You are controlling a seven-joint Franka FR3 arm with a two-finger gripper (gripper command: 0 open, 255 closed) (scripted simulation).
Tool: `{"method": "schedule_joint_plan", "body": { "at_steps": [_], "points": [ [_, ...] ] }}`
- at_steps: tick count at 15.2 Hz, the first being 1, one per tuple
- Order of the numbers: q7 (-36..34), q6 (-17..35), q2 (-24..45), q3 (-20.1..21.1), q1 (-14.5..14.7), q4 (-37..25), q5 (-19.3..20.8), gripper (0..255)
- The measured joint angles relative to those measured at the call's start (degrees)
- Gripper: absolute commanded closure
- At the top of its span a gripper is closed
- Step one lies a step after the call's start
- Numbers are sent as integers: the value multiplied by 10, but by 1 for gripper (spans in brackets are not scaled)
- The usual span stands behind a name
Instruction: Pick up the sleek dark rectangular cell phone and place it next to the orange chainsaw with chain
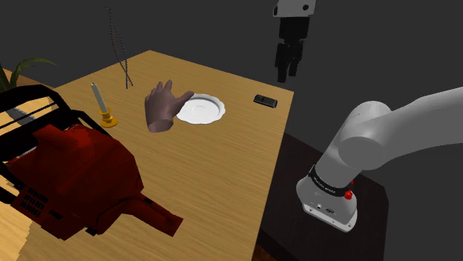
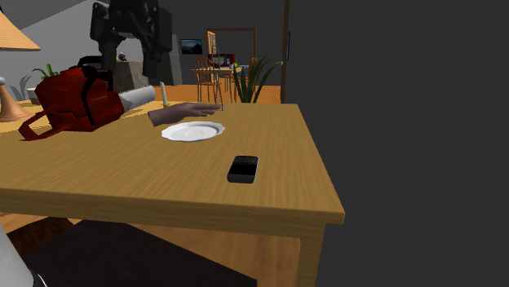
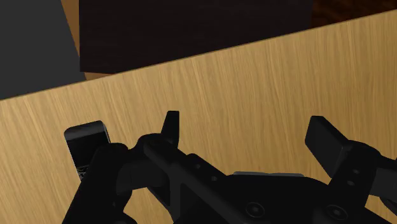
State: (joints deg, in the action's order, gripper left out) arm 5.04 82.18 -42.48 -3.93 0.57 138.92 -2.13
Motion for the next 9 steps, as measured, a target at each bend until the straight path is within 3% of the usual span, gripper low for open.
{"method": "schedule_joint_plan", "body": {
  "at_steps": [3,9],
  "points": [
    [21,17,9,-10,-1,7,15,0],
    [117,117,65,-56,-5,44,77,0]
  ]
}}
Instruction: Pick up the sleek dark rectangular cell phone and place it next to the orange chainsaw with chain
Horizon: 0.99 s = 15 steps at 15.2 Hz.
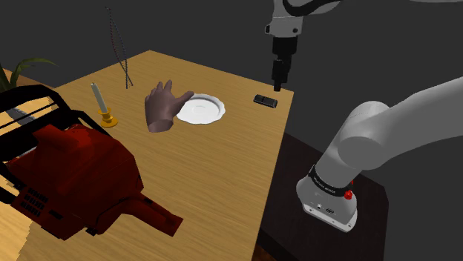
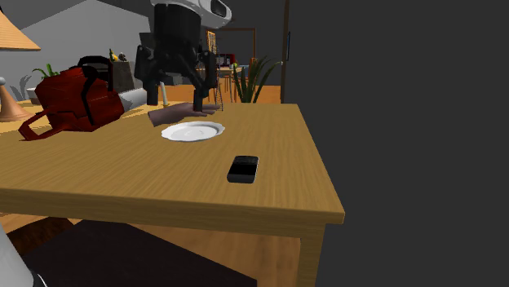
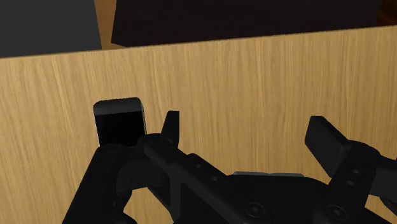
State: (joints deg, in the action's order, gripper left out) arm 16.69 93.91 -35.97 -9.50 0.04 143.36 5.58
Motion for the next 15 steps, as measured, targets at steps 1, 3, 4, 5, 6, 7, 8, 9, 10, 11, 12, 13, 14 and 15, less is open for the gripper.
{"method": "schedule_joint_plan", "body": {
  "at_steps": [1,3,4,5,6,7,8,9,10,11,12,13,14,15],
  "points": [
    [15,16,10,-7,-1,4,10,0],
    [46,54,42,-23,-2,5,28,0],
    [60,73,54,-30,-3,9,37,0],
    [73,96,76,-37,-1,8,43,0],
    [88,113,92,-44,-2,6,50,0],
    [104,131,112,-52,-2,1,57,0],
    [118,146,126,-58,-3,-2,64,0],
    [131,165,147,-64,-2,-7,68,0],
    [144,184,170,-70,0,-14,71,0],
    [160,204,191,-77,-1,-20,76,0],
    [173,222,210,-82,-1,-24,79,0],
    [181,232,221,-85,-1,-27,81,0],
    [184,241,227,-87,-1,-26,81,0],
    [186,249,232,-89,-2,-24,82,0]
  ]
}}
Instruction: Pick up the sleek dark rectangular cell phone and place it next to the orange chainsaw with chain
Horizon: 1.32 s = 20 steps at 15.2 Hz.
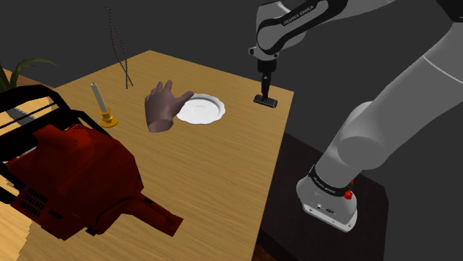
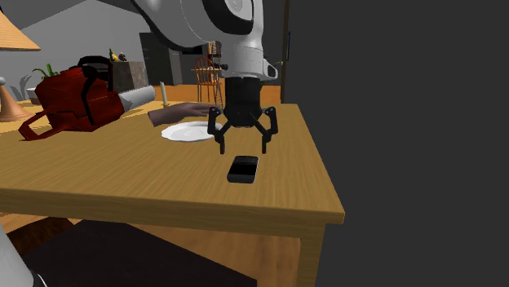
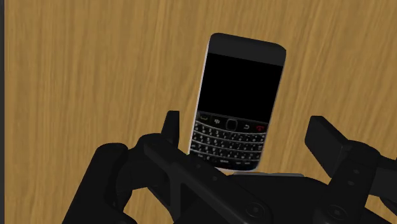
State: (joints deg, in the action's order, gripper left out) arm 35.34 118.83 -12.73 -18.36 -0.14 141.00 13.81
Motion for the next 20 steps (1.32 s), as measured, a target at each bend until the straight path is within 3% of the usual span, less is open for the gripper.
{"method": "schedule_joint_plan", "body": {
  "at_steps": [6,12,13,20],
  "points": [
    [3,54,27,-8,-3,26,3,0],
    [3,59,28,-9,-4,30,4,0],
    [3,59,28,-9,-4,30,4,255],
    [3,58,28,-9,-4,28,4,255]
  ]
}}
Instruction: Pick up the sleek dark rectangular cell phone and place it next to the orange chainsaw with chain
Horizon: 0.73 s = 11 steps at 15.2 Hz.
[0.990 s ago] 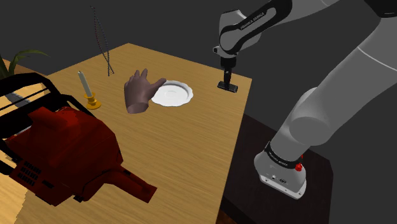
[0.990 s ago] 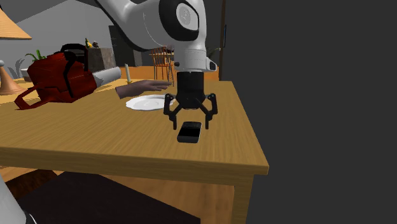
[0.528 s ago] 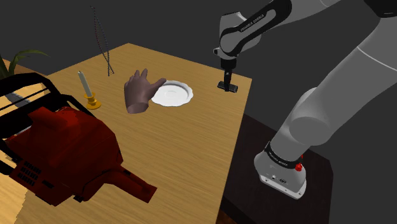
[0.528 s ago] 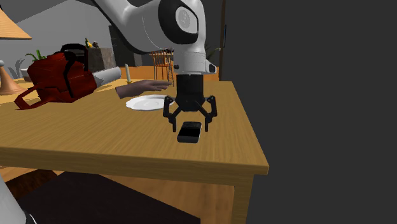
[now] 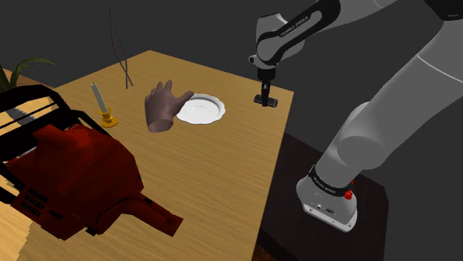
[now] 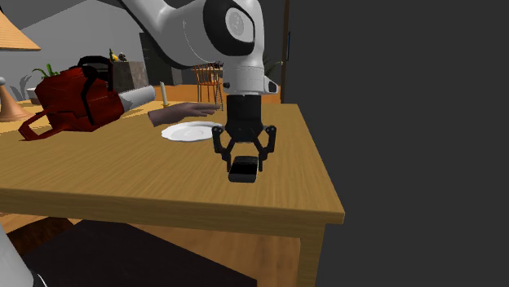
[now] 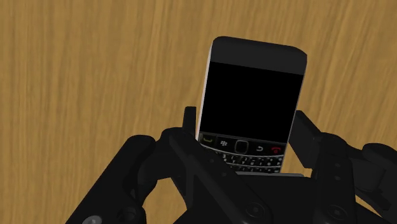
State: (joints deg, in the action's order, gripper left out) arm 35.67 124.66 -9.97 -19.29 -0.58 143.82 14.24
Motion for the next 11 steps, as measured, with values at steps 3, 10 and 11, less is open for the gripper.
{"method": "schedule_joint_plan", "body": {
  "at_steps": [3,10,11],
  "points": [
    [0,0,0,0,0,0,0,255],
    [0,-53,-33,6,1,-19,1,255],
    [1,-61,-38,7,1,-23,1,255]
  ]
}}
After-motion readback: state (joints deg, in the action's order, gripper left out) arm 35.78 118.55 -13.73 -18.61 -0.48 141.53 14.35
